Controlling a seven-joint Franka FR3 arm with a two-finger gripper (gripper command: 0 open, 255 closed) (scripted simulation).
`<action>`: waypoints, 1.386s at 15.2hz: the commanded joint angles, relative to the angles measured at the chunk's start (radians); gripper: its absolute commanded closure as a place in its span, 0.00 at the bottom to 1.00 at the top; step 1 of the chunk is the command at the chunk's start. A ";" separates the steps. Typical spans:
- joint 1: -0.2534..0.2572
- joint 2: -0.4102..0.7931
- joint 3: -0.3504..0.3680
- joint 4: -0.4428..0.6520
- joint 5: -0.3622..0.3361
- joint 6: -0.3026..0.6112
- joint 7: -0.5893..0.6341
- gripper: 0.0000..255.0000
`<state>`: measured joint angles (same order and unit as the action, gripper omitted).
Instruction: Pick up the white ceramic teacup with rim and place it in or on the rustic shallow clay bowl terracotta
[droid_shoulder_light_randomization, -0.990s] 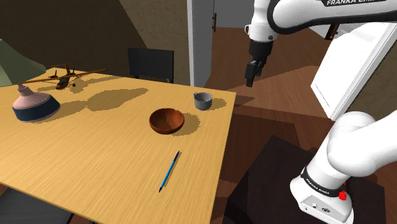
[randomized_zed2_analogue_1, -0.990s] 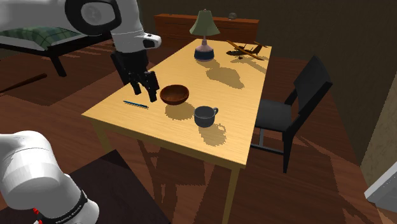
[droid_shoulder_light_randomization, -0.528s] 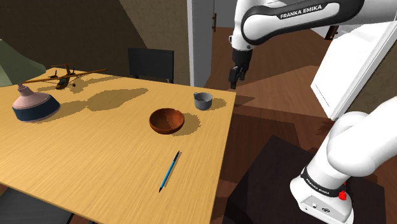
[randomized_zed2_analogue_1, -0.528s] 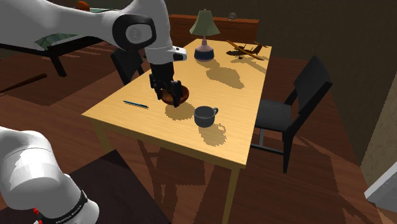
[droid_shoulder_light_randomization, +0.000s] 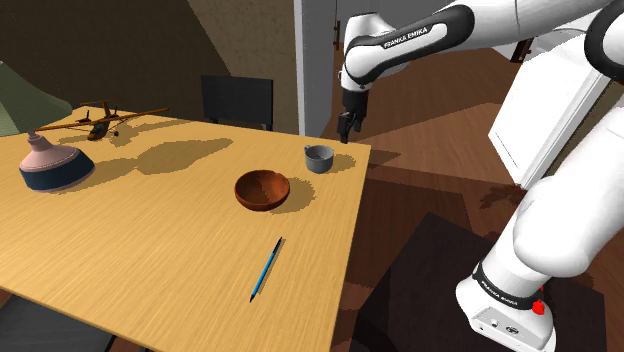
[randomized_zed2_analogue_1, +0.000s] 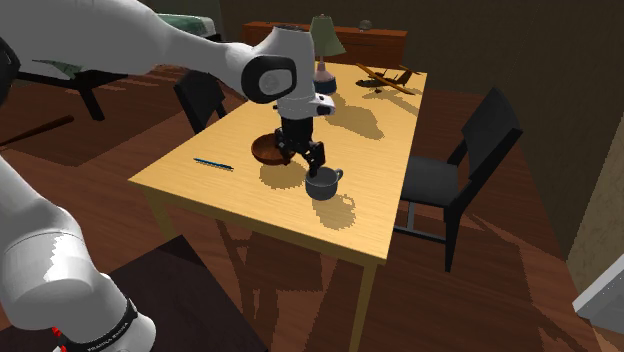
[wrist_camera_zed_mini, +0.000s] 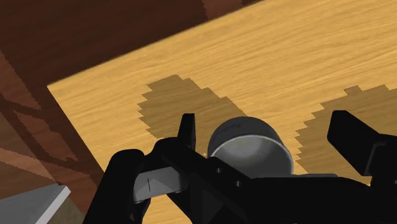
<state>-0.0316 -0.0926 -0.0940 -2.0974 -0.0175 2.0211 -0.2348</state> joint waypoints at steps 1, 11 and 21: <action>-0.002 0.067 -0.006 0.042 0.020 0.023 -0.020 0.00; -0.041 0.449 -0.009 0.378 0.125 0.051 -0.119 0.00; -0.040 0.492 -0.004 0.334 0.133 0.136 -0.125 0.00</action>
<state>-0.0717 0.3964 -0.0981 -1.7631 0.1156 2.1543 -0.3594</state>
